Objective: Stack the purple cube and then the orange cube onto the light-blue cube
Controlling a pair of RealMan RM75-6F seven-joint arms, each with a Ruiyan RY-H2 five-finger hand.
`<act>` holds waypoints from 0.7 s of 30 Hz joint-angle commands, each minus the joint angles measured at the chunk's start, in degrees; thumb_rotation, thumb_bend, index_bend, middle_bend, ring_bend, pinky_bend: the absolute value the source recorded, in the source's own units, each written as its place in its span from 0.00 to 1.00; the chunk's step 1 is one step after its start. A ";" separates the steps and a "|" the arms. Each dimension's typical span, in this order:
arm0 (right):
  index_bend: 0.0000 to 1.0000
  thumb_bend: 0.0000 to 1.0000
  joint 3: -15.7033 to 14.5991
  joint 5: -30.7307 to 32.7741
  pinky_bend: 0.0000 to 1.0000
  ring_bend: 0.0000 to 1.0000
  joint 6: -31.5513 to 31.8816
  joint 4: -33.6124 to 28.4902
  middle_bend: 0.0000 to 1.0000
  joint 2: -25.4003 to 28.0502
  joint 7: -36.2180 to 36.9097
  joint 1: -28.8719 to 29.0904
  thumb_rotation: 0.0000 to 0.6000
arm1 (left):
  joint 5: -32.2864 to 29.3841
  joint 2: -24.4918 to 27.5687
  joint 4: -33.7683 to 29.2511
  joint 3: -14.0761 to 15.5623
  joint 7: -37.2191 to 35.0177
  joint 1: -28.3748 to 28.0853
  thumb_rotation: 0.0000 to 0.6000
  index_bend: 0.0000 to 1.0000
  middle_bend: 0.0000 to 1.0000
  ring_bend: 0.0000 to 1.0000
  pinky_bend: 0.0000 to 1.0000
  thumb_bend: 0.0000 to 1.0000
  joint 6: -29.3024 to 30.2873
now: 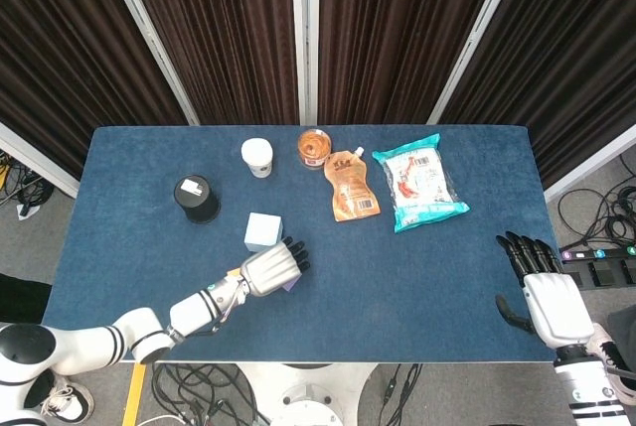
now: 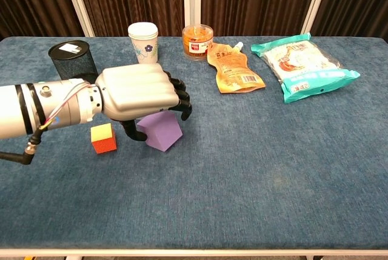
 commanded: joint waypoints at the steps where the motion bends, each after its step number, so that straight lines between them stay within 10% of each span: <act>1: 0.00 0.29 -0.02 -0.02 0.00 0.00 0.06 0.01 0.04 -0.02 -0.02 -0.03 1.00 | -0.27 -0.20 0.09 0.22 0.45 0.06 1.00 0.45 0.40 0.26 0.39 0.19 0.10; 21: 0.00 0.29 0.10 0.40 0.00 0.00 -0.46 0.12 0.04 0.12 0.31 0.30 1.00 | -3.55 8.31 -13.80 -1.29 4.53 1.60 1.00 0.58 0.41 0.27 0.39 0.20 3.55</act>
